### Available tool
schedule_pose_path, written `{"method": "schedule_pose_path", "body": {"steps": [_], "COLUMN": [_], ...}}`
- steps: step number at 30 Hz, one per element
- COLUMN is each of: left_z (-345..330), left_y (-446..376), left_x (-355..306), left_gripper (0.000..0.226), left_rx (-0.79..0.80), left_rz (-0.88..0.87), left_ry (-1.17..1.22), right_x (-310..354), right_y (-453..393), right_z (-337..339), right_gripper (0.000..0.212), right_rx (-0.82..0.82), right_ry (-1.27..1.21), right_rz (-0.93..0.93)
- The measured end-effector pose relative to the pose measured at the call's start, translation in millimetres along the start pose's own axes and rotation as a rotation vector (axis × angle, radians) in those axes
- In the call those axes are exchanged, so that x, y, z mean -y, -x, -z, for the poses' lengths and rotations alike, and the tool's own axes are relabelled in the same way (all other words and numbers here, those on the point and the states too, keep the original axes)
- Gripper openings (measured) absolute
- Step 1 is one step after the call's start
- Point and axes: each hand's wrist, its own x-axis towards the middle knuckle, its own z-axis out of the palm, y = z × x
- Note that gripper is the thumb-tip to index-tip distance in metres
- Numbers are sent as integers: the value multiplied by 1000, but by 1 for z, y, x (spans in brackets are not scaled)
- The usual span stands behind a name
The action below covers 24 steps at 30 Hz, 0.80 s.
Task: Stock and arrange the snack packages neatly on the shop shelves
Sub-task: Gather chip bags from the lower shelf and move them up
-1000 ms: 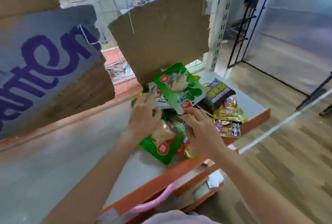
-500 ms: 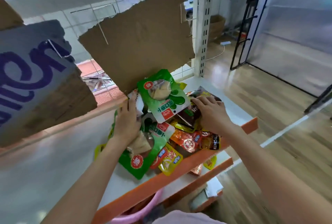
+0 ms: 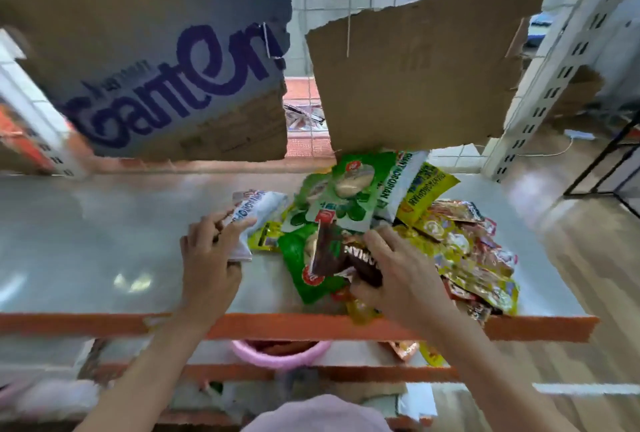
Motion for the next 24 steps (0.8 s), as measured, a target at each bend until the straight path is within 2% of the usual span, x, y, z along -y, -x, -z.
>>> {"method": "schedule_pose_path", "body": {"steps": [4, 6, 9, 13, 16, 24], "left_z": [25, 41, 66, 105, 132, 182], "left_y": [37, 56, 86, 119, 135, 165], "left_x": [18, 24, 35, 55, 76, 155], "left_gripper": [56, 58, 54, 46, 52, 67], "left_rx": [-72, -74, -69, -123, -176, -249], "left_rz": [142, 217, 319, 406, 463, 550], "left_ry": [-91, -151, -218, -309, -364, -365], "right_x": [37, 54, 82, 126, 157, 254], "right_y": [-24, -36, -48, -56, -66, -80], "right_z": [-18, -29, -50, -83, -101, -130], "right_gripper": [46, 50, 44, 46, 45, 39], "right_rx": [58, 50, 57, 224, 280, 246], "right_ry": [-88, -82, -165, -97, -116, -156], "right_rz": [178, 226, 313, 506, 533, 586]}}
